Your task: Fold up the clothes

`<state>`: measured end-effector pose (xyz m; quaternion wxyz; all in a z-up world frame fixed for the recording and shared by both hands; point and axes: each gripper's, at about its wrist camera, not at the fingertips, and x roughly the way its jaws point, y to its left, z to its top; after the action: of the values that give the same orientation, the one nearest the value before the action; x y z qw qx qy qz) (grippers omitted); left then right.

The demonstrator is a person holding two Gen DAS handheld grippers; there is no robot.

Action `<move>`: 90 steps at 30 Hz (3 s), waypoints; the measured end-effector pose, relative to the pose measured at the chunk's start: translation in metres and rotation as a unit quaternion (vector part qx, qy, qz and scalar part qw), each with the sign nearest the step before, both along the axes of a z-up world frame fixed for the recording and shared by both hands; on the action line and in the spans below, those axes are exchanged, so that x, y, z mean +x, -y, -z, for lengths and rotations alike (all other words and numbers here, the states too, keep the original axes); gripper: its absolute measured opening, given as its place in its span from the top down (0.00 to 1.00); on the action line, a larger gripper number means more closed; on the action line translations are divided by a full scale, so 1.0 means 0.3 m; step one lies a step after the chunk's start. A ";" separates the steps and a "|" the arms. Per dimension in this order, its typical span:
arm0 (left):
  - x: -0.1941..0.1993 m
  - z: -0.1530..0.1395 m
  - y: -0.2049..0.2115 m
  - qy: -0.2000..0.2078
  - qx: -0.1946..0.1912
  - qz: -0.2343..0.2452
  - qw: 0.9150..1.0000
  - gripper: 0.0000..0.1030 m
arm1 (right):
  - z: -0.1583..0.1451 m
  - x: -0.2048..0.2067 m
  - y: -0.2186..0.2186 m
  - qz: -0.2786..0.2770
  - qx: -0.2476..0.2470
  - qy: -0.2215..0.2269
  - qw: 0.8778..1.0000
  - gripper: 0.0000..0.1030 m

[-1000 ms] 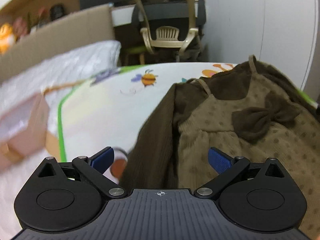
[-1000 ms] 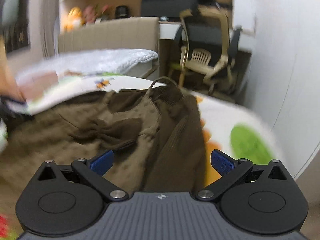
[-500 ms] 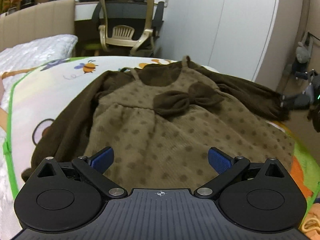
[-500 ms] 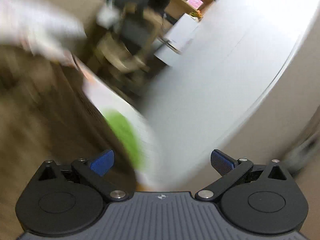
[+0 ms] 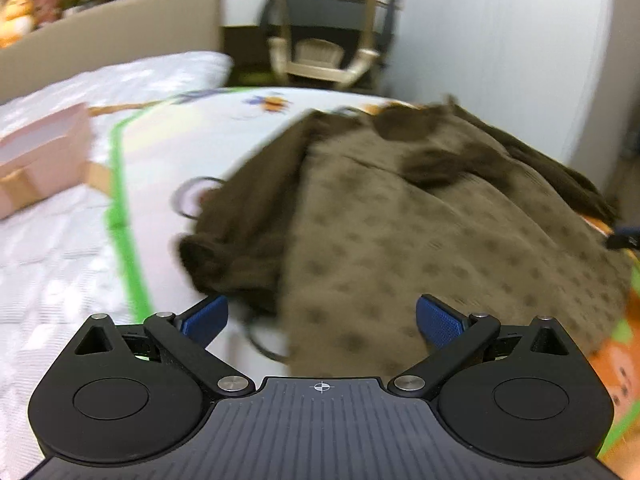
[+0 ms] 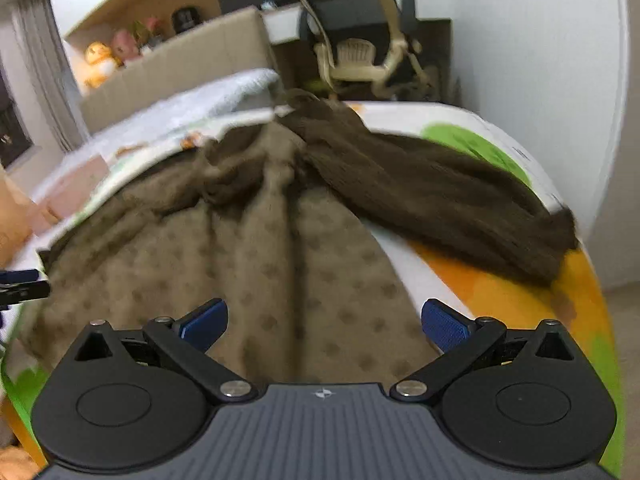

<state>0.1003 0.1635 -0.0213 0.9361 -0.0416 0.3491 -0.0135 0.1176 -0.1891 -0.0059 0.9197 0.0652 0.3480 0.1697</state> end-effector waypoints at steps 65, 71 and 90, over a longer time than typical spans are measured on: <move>0.553 -0.130 -0.195 0.103 -0.208 -0.192 0.954 0.90 | 0.076 0.271 -0.196 -0.067 0.103 -0.006 0.992 0.00; 0.614 -0.252 -0.006 0.141 -0.163 -0.071 0.974 0.89 | 0.074 0.273 -0.207 -0.067 0.096 -0.011 0.993 0.00; 0.594 -0.025 0.313 0.055 -0.064 0.112 0.990 0.09 | -0.048 0.106 0.280 0.229 0.021 0.039 0.972 0.02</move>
<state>0.2785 0.0697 -0.0139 0.9418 -0.0611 0.2983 -0.1426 0.1493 -0.2731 0.0084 0.9454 0.1562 0.2837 -0.0360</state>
